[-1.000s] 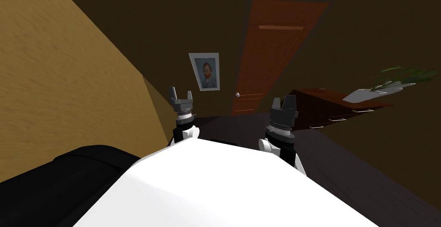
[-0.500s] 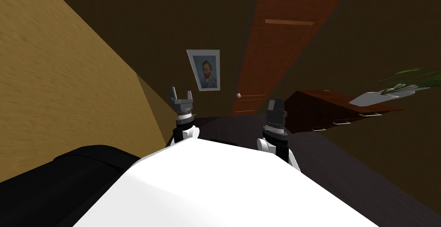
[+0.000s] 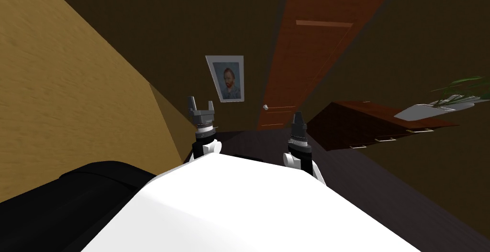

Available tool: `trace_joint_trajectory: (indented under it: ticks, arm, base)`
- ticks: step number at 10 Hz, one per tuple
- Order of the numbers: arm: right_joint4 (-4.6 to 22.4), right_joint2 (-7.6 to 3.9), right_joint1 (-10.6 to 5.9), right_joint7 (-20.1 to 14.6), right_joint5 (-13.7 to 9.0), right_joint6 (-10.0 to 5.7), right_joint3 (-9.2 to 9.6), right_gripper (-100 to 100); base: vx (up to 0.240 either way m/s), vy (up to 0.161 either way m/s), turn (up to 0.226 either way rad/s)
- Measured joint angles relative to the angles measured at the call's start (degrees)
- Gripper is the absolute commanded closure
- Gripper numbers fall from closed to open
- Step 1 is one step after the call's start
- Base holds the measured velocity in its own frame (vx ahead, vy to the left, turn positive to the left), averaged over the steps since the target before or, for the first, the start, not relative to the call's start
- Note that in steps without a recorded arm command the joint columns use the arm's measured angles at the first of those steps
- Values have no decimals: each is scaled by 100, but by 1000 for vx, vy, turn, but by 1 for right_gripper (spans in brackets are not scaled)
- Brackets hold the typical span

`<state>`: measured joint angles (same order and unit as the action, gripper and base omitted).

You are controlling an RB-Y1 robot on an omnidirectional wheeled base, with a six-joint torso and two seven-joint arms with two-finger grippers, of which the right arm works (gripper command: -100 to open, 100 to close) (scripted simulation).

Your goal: Pull the door open

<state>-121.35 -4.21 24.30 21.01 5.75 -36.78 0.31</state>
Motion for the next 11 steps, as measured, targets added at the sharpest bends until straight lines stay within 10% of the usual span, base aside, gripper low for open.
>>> trace_joint_trajectory:
  ticks: [11]
  arm:
    - [1774, -139, -490, 1307, 166, -245, 60, -100]
  base:
    - [98, -17, 12]
